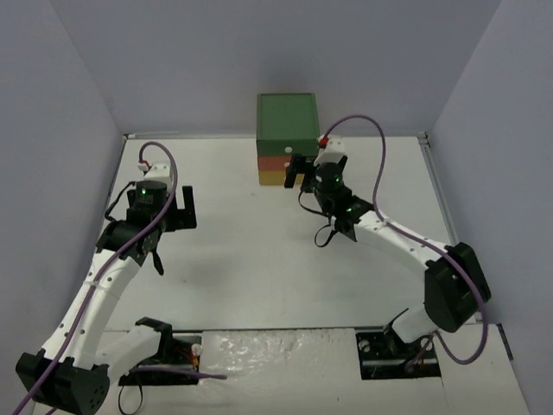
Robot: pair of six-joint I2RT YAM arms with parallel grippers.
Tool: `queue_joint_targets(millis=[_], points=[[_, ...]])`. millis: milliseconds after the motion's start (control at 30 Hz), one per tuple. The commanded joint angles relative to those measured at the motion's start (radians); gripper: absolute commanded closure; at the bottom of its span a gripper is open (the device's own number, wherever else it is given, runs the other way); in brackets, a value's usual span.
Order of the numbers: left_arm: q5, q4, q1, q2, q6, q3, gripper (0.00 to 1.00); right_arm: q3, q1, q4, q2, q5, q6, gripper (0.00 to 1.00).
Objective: Organize the makeup
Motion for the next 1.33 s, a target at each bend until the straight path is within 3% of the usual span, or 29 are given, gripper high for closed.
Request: queue_joint_targets(millis=[0, 167, 500, 800, 1300], points=[[-0.038, 0.072, 0.01, -0.069, 0.013, 0.016, 0.03, -0.018, -0.017, -0.222, -0.27, 0.054, -0.13, 0.0], [-0.058, 0.075, 0.013, -0.127, 0.019, 0.018, 0.03, -0.055, -0.032, -0.438, -0.524, 0.136, -0.174, 0.0], [-0.093, 0.022, 0.011, -0.276, 0.037, 0.023, 0.03, -0.126, -0.031, -0.637, -0.922, 0.26, -0.182, 0.0], [-0.119, 0.049, 0.011, -0.385, 0.038, -0.065, 0.03, -0.155, -0.032, -0.677, -1.039, 0.288, -0.168, 0.0], [-0.107, 0.099, 0.014, -0.409, 0.036, -0.162, 0.03, -0.158, -0.032, -0.677, -1.039, 0.302, -0.162, 0.0]])
